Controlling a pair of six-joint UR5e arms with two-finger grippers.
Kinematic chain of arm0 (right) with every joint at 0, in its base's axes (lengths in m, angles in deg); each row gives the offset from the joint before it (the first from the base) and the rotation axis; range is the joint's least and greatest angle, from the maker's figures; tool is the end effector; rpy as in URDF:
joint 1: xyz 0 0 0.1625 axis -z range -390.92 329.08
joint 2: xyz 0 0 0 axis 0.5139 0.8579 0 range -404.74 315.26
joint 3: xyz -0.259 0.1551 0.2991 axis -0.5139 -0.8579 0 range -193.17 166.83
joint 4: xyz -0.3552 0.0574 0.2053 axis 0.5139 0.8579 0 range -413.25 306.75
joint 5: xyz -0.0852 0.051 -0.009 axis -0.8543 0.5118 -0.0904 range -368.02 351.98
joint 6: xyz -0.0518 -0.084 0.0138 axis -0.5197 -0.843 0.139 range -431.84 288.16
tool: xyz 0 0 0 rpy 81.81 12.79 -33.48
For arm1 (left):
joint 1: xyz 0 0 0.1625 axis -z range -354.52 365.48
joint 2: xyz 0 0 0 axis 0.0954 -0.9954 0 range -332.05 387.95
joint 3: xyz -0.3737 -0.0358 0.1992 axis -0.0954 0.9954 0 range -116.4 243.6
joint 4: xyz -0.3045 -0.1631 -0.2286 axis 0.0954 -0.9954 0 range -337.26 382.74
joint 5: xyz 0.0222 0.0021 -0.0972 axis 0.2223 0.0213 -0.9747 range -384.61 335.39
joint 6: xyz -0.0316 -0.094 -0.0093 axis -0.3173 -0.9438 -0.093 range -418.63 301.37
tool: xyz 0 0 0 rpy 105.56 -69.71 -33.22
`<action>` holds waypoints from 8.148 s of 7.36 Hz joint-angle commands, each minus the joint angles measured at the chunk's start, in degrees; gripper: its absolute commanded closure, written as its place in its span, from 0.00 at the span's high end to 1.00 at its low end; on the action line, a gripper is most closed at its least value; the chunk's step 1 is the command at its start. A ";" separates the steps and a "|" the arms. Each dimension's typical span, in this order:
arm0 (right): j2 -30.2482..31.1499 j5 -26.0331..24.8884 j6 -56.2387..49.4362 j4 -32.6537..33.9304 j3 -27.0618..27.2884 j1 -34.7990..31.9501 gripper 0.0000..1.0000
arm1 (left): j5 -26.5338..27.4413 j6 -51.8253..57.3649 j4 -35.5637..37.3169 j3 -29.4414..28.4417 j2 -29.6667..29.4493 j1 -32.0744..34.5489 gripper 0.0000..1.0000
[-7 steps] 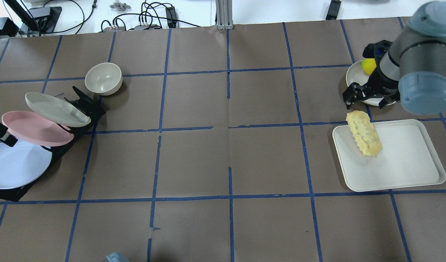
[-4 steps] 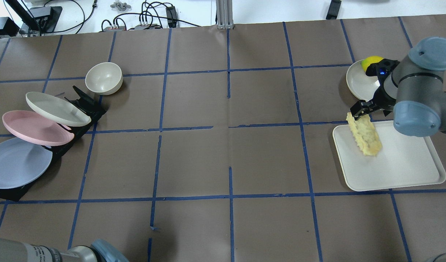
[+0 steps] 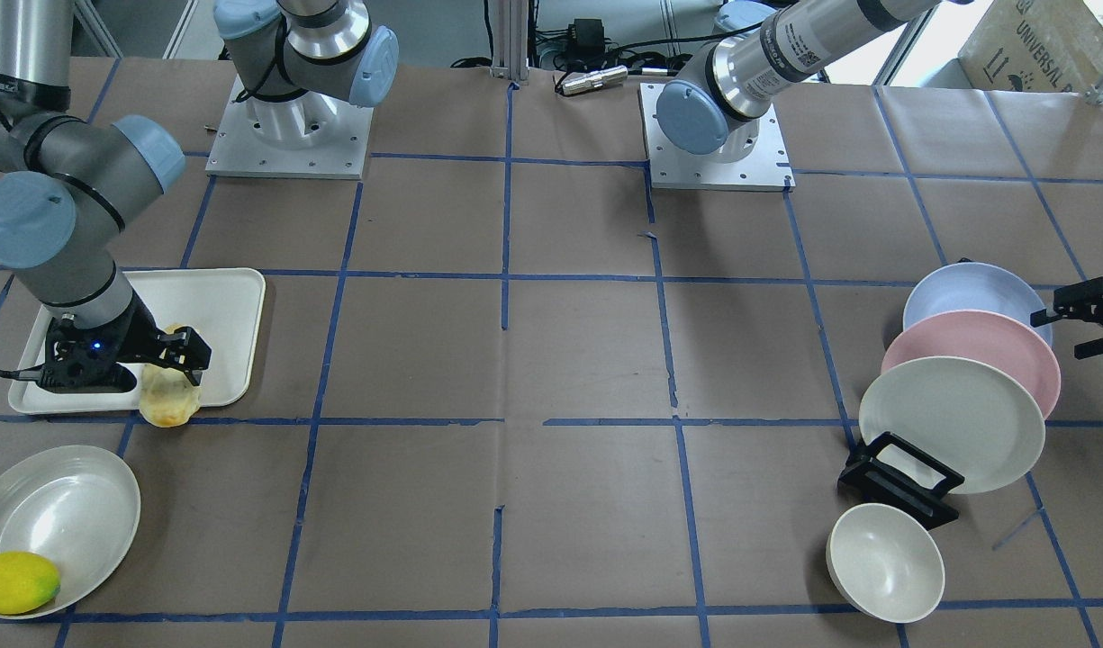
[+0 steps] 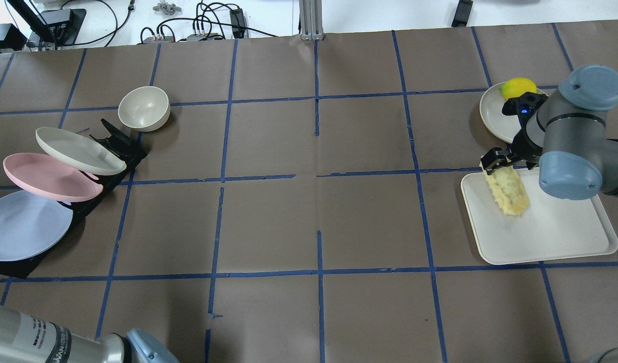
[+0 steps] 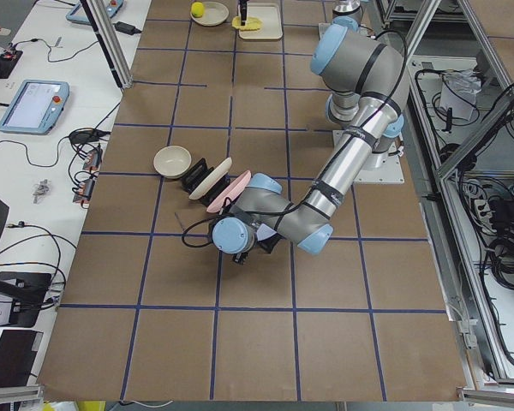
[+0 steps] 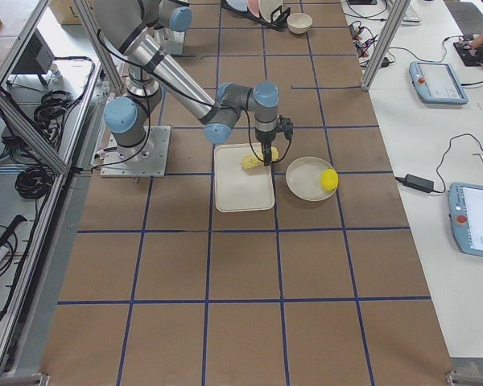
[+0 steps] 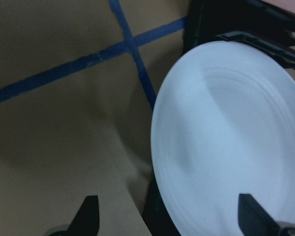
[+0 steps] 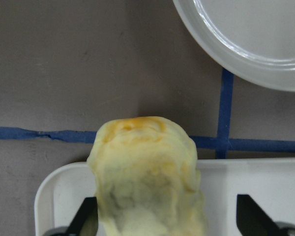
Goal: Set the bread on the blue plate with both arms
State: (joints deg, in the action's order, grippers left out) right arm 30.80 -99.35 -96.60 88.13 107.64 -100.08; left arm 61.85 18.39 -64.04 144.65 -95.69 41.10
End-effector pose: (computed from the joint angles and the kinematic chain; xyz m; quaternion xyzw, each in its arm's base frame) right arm -0.0526 -0.5063 0.2069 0.0334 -0.9980 0.0446 0.0313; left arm 0.4457 -0.4910 0.2235 -0.1872 -0.9640 -0.0490 0.1822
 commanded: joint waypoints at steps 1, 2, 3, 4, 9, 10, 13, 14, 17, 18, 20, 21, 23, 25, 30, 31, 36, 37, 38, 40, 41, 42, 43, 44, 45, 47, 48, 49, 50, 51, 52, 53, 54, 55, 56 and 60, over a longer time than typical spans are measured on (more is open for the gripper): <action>-0.31 0.01 -0.11 4.07 2.32 0.07 1.00 | 0.02 -2.31 -0.32 0.24 -0.98 1.91 0.90; -0.39 0.01 -0.02 4.08 2.41 0.07 1.00 | 0.02 -2.31 -1.36 0.77 -0.99 1.91 0.77; -0.40 0.01 0.24 4.17 3.46 0.07 0.98 | 0.02 -2.22 -1.37 1.64 -0.81 1.91 0.64; -0.31 0.01 0.50 6.00 4.25 0.07 0.95 | 0.28 -1.79 -1.72 2.00 -0.46 1.91 0.34; 4.61 -1.31 7.96 -12.74 1.30 -0.10 0.07 | 0.64 -1.78 -3.03 0.16 1.64 2.26 0.08; 4.70 -1.31 8.06 -20.28 -3.60 -0.10 0.07 | 0.72 -1.87 -7.57 0.24 4.44 2.26 0.08; 8.73 -0.35 8.76 -46.72 -20.47 -0.80 0.05 | 2.13 -2.13 -14.43 2.35 12.88 1.73 0.08; 8.48 0.01 10.33 -54.38 -27.66 -2.11 0.05 | 2.04 -3.44 -19.34 2.53 16.47 1.82 0.08; 3.58 1.33 26.90 -61.65 -40.18 -14.38 0.05 | 1.69 -11.51 -21.86 8.57 29.55 6.62 0.08; 2.17 1.07 30.27 -61.83 -42.74 -17.65 0.06 | 1.17 -16.15 -21.42 9.03 31.86 12.92 0.08; 1.63 0.81 30.48 -62.80 -41.89 -18.30 0.07 | -1.02 -34.57 -19.32 8.95 31.80 30.30 0.08; 1.71 0.89 30.56 -62.80 -41.88 -18.30 0.07 | -2.17 -40.92 -14.34 10.69 31.01 36.74 0.08; 1.63 0.98 30.56 -62.89 -41.80 -18.30 0.06 | -7.15 -53.75 -3.74 13.50 25.33 47.39 0.08; 1.45 1.24 30.56 -62.89 -41.80 -18.30 0.07 | -13.14 -66.15 0.88 14.31 20.21 54.52 0.08; 1.45 0.54 30.65 -62.98 -41.80 -18.30 0.07 | -19.31 -74.03 19.78 13.08 7.29 60.71 0.15; 1.54 1.15 30.65 -62.98 -41.80 -18.30 0.07 | -19.58 -75.25 22.94 12.90 5.45 60.88 0.38; -7.56 4.94 47.48 -53.18 -45.21 -31.60 0.07 | -4.94 -72.40 6.59 12.38 22.43 56.33 1.00; -11.60 4.93 53.27 -48.87 -46.01 -36.01 0.07 | -1.77 -71.49 -0.16 11.85 27.96 54.57 1.00; -15.73 5.46 59.42 -41.17 -46.10 -38.75 0.09 | 2.00 -70.70 -5.19 10.80 31.93 54.55 1.00; -20.25 6.08 63.52 -33.28 -46.11 -42.28 0.17 | 6.79 -69.99 -13.03 6.42 35.30 55.52 1.00; -20.78 5.99 63.44 -33.10 -45.93 -42.29 0.18 | 6.61 -68.60 -14.98 4.14 36.44 55.78 1.00; -21.92 5.81 62.65 -31.70 -45.58 -42.29 0.32 | 6.61 -68.41 -16.04 2.55 36.19 55.78 1.00; -22.45 4.16 62.38 -28.03 -44.88 -42.55 0.99 | 6.09 -68.32 -15.97 1.92 35.41 55.96 1.00; -22.37 3.45 62.29 -28.26 -44.61 -42.55 1.00 | 5.30 -67.19 -15.36 2.18 35.05 56.22 1.00; -22.19 3.44 62.29 -28.52 -44.61 -42.47 1.00 | 3.73 -66.65 -10.04 3.22 34.44 55.62 1.00; -19.93 1.79 58.63 -30.62 -45.65 -40.72 1.00 | 3.01 -68.13 -5.16 6.73 33.73 56.05 1.00; -16.60 1.34 53.55 -35.33 -44.71 -38.97 1.00 | 3.27 -68.49 -4.89 6.49 33.73 56.05 1.00; -14.83 1.24 51.41 -38.51 -44.96 -36.60 1.00 | 3.36 -68.49 -5.41 6.22 33.73 56.05 1.00; -13.16 1.24 47.39 -40.46 -44.87 -34.92 1.00 | 3.45 -69.80 -6.29 6.22 34.34 56.05 1.00; -11.05 1.33 45.78 -43.87 -44.79 -32.65 1.00 | 3.45 -70.77 -7.17 6.13 34.52 55.79 1.00; -9.64 1.33 41.24 -45.38 -44.61 -30.36 1.00 | 3.45 -71.30 -9.35 5.87 35.04 55.87 1.00; -7.54 1.07 35.89 -46.44 -44.78 -27.81 1.00 | 3.45 -72.70 -9.63 5.52 35.05 55.61 1.00; -3.95 0.11 35.05 -48.28 -45.05 -24.22 1.00 | 3.36 -73.15 -9.64 6.65 35.22 55.43 1.00; -1.65 -0.25 33.22 -50.48 -44.44 -21.49 1.00 | 3.45 -73.33 -9.29 5.88 34.96 55.52 1.00; -1.02 -0.34 29.98 -51.63 -43.74 -19.63 0.98 | 3.45 -73.33 -9.37 5.61 34.96 55.52 1.00; 3.47 0.01 24.06 -54.36 -40.39 -13.46 1.00 | 3.53 -73.15 -9.20 5.52 34.96 55.43 1.00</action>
State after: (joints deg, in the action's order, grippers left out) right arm 33.55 -99.64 -72.14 34.25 66.73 -114.62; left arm 65.26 -54.59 -73.30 150.21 -60.84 96.56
